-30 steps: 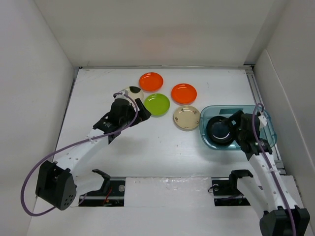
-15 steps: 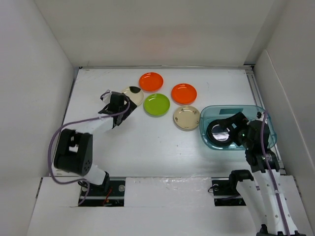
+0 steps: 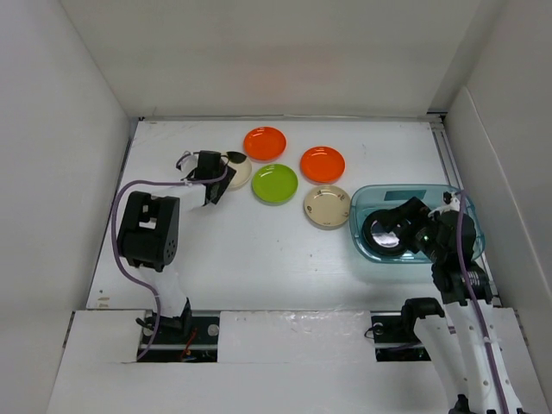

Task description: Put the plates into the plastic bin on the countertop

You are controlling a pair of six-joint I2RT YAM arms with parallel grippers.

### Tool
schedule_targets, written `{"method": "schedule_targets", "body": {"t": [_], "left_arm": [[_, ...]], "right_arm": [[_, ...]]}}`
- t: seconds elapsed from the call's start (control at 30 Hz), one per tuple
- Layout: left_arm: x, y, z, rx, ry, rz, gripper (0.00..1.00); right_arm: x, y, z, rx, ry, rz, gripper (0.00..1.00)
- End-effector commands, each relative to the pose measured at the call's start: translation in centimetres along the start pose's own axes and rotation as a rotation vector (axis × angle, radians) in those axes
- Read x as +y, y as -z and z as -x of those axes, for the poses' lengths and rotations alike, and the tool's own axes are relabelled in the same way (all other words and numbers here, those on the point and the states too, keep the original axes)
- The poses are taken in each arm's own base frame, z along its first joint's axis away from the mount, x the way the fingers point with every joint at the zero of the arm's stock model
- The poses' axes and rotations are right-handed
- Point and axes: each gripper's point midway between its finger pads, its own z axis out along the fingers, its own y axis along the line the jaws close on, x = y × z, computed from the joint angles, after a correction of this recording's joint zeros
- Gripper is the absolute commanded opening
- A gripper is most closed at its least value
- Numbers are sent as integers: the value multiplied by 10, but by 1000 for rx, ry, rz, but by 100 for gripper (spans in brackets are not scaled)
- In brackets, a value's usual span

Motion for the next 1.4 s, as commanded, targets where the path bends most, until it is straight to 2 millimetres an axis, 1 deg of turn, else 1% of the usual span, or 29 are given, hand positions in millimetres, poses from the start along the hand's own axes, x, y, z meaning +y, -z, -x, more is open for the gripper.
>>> {"method": "schedule_targets", "body": {"t": [0.0, 0.07, 0.1, 0.13, 0.2, 0.23, 0.27, 0.37, 0.4, 0.57, 0.67, 0.7, 0.73, 0.77, 0.83, 0.87, 0.9, 0.93, 1.0, 1.03, 1.07, 1.1, 1.13, 1.2, 1.23, 1.27, 1.3, 1.33, 1.37], "left_arm": [[16, -8, 6, -3, 21, 105, 63], [14, -11, 6, -1, 20, 109, 57], [15, -12, 6, 4, 17, 121, 49], [13, -14, 6, 6, 16, 125, 46], [11, -13, 8, 6, 16, 125, 41], [17, -15, 4, 15, 11, 146, 35], [14, -14, 5, 15, 20, 146, 31], [16, -14, 4, 18, 18, 154, 13], [16, -14, 4, 18, 18, 154, 0], [23, -13, -1, 42, 1, 180, 0], [19, 2, 15, -17, 3, 173, 0], [18, 19, 28, -68, 19, 158, 0], [17, 29, 36, -103, 24, 149, 0], [12, 53, 48, -162, 28, 120, 0], [-9, 78, 59, -201, 23, 33, 0], [-15, 88, 55, -195, -7, -9, 0], [-35, 99, 61, -205, -24, -95, 0], [-49, 117, 53, -169, -102, -176, 0], [-72, 137, 34, -119, -199, -276, 0], [-83, 150, 26, -106, -235, -330, 0], [-95, 164, 3, -65, -310, -395, 0], [-103, 174, -8, -43, -346, -444, 0], [-107, 182, -21, -9, -375, -487, 0], [-115, 199, -59, 109, -433, -585, 0], [-116, 205, -71, 146, -459, -613, 0], [-123, 218, -83, 189, -473, -670, 0], [-123, 229, -106, 249, -502, -717, 0], [-126, 242, -117, 287, -506, -768, 0], [-130, 252, -127, 316, -510, -807, 0]], "right_arm": [[23, 4, 16, -41, 31, 83, 94], [23, 6, 19, -54, 30, 71, 93], [24, 5, 21, -54, 30, 70, 93], [21, 5, 21, -55, 27, 55, 93], [27, 9, 26, -69, 32, 68, 93], [27, 9, 26, -69, 32, 68, 93], [25, 9, 24, -60, 29, 59, 93], [33, 17, 28, -88, 26, 87, 92], [34, 17, 27, -81, 27, 94, 92], [42, 22, 26, -73, 34, 127, 92], [55, 25, 26, -58, 99, 198, 92], [62, 25, 20, -23, 121, 242, 92], [68, 27, 19, -13, 147, 277, 92], [75, 24, 15, 21, 180, 325, 92], [81, 21, 13, 50, 198, 367, 91], [86, 19, 14, 54, 222, 394, 91], [83, 11, 8, 94, 236, 402, 91], [86, 9, 7, 111, 240, 426, 91], [100, 9, 5, 133, 272, 522, 89], [101, 4, 3, 152, 268, 544, 89], [106, 5, -1, 171, 285, 594, 89], [114, 4, 6, 144, 303, 629, 89], [115, 0, 7, 156, 284, 636, 89], [124, 0, 9, 155, 307, 678, 89], [131, 0, 18, 129, 308, 679, 89], [130, -5, 21, 126, 301, 664, 89], [130, -10, 27, 104, 295, 641, 89], [133, -12, 30, 96, 295, 635, 89], [128, -21, 30, 105, 280, 612, 88]]}}
